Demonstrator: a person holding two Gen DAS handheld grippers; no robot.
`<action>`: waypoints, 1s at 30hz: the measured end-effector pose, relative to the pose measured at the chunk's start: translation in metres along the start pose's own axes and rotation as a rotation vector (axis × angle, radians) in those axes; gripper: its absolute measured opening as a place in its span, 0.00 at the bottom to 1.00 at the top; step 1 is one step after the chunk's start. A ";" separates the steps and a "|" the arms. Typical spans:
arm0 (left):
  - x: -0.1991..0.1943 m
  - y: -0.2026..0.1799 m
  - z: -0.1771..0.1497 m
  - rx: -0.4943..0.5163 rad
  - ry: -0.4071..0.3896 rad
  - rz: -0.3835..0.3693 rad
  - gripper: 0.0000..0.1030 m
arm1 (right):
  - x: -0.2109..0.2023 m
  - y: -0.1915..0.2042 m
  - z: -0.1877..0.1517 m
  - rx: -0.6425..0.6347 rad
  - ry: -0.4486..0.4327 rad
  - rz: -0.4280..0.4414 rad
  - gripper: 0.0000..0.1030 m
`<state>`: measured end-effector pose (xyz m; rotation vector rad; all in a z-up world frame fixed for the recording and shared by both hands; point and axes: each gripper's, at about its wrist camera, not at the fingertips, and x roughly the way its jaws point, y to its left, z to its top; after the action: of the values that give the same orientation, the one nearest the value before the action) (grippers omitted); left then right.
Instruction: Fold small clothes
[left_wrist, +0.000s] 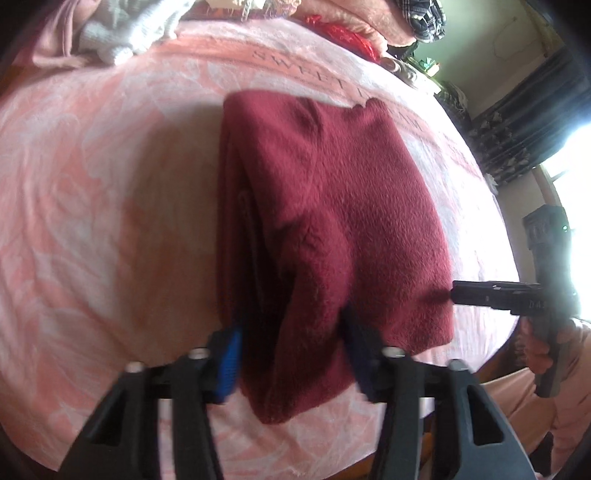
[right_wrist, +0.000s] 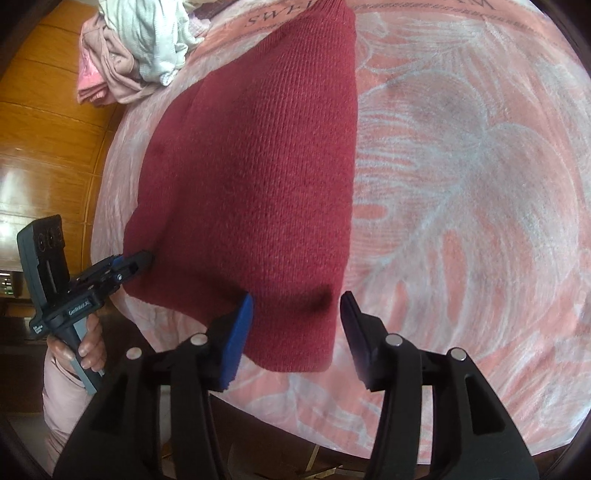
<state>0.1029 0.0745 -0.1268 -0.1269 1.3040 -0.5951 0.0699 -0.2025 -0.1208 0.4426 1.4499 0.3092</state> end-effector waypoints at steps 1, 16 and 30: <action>0.004 0.002 -0.003 -0.011 0.016 -0.011 0.33 | 0.006 -0.001 -0.003 0.001 0.011 -0.005 0.50; 0.013 -0.008 -0.015 0.002 0.061 0.038 0.10 | 0.018 0.002 -0.022 -0.036 0.028 -0.024 0.22; 0.022 -0.013 -0.007 -0.001 0.074 0.062 0.22 | 0.037 0.004 -0.024 -0.047 0.052 -0.065 0.35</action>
<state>0.0947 0.0545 -0.1425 -0.0657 1.3753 -0.5502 0.0507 -0.1790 -0.1532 0.3513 1.5012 0.3036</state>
